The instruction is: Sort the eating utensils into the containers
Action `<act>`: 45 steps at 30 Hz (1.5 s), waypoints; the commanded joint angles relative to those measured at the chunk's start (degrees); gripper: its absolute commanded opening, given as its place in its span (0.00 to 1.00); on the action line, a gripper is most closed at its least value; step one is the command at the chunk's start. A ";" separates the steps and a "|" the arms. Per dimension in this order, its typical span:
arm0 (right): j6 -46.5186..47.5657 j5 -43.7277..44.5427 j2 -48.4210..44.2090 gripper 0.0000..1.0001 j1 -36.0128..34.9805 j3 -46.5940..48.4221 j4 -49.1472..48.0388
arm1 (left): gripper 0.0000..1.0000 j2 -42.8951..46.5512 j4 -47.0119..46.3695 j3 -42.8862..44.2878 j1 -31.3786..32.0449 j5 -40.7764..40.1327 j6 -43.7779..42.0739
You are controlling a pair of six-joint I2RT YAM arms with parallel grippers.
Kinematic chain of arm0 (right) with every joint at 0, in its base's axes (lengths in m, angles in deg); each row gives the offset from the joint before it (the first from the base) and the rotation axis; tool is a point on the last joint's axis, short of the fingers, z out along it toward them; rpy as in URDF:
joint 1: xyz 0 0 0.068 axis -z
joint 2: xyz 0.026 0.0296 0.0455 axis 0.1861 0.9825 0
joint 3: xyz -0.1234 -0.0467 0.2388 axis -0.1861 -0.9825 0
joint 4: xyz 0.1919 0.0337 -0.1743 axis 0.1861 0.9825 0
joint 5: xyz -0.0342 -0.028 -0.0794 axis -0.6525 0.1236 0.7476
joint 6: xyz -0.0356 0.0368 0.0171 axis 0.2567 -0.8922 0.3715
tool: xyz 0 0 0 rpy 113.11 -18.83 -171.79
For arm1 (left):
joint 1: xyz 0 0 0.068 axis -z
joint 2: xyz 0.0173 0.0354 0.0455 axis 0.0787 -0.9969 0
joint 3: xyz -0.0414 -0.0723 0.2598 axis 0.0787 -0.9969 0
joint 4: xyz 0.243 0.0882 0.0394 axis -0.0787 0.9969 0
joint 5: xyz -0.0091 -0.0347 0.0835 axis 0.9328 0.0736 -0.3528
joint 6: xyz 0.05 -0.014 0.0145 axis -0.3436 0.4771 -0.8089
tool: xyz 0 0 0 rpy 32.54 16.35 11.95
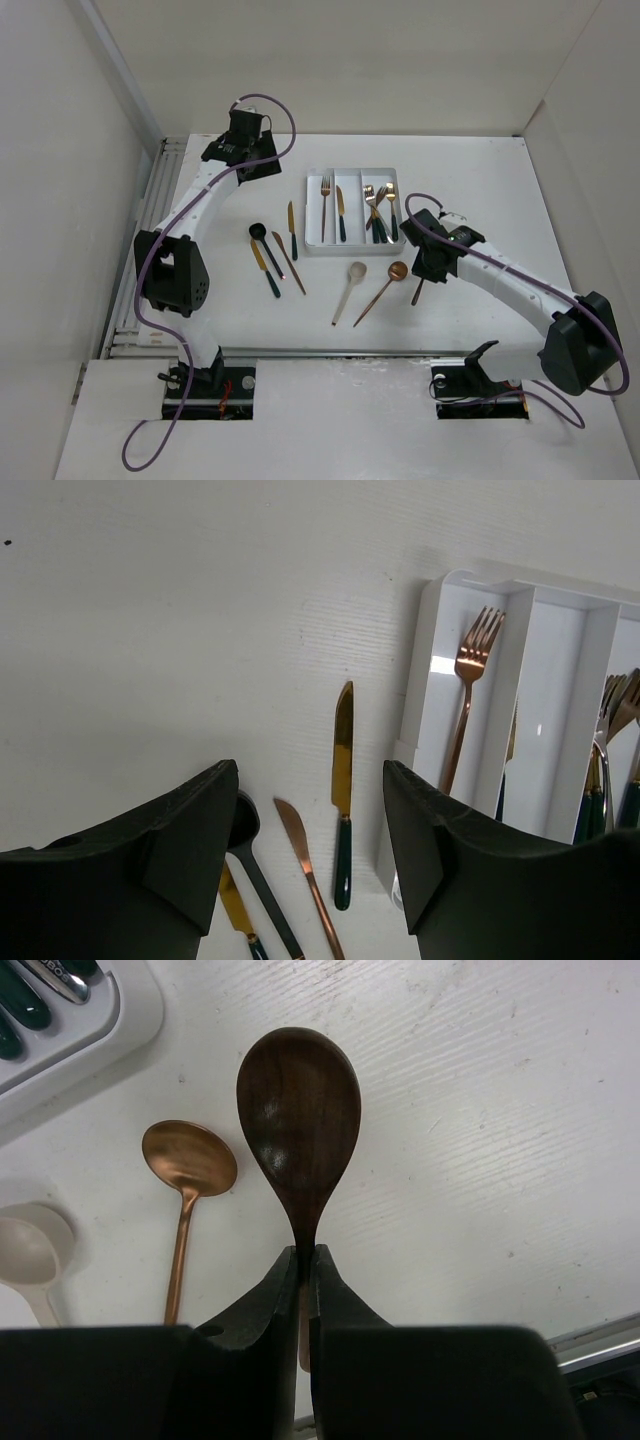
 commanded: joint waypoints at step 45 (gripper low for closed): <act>2.48 -0.45 -8.86 0.00 0.12 -4.12 -1.81 | 0.34 -19.86 -16.90 5.06 12.68 11.70 -9.22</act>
